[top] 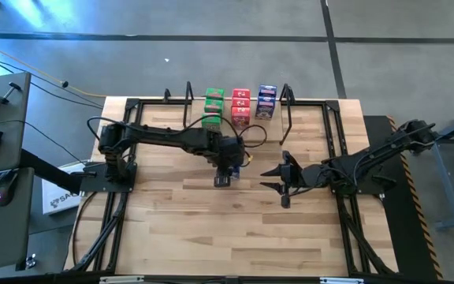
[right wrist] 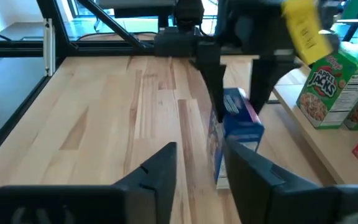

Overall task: Stack cereal on shelf
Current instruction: Put the blue cereal box on the shelf aligned with the other blue cereal boxes

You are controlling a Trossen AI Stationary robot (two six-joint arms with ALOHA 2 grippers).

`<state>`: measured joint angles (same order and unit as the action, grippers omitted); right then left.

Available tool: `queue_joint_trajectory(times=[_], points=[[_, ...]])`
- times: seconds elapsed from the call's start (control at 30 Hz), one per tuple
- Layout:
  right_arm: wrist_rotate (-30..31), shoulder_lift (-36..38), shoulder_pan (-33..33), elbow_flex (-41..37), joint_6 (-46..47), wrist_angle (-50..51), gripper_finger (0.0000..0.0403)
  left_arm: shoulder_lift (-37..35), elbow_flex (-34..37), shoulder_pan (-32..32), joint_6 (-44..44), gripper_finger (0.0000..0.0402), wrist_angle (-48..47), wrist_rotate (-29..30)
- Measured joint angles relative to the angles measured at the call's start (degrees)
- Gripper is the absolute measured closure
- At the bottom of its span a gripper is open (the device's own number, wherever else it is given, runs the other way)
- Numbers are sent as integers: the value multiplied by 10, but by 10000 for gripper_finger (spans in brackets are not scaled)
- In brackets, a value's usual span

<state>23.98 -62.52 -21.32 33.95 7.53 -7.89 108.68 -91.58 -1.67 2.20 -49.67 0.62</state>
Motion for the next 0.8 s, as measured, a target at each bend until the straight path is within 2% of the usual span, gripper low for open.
queue_joint_trajectory(times=[0.17,0.37,0.47,0.63,0.8], points=[[-2,0,0,0,2,5,234,-4,-33,-2,4,198,-4,0],[-6,0,8,21,17,22,163,-65,-24,6,2,201,21,0],[-35,-4,24,36,15,26,143,-126,43,17,-15,213,90,0],[-85,-30,72,58,10,27,134,-256,209,41,-75,243,279,1],[-145,-78,125,85,-4,26,134,-368,367,72,-121,271,457,53]])
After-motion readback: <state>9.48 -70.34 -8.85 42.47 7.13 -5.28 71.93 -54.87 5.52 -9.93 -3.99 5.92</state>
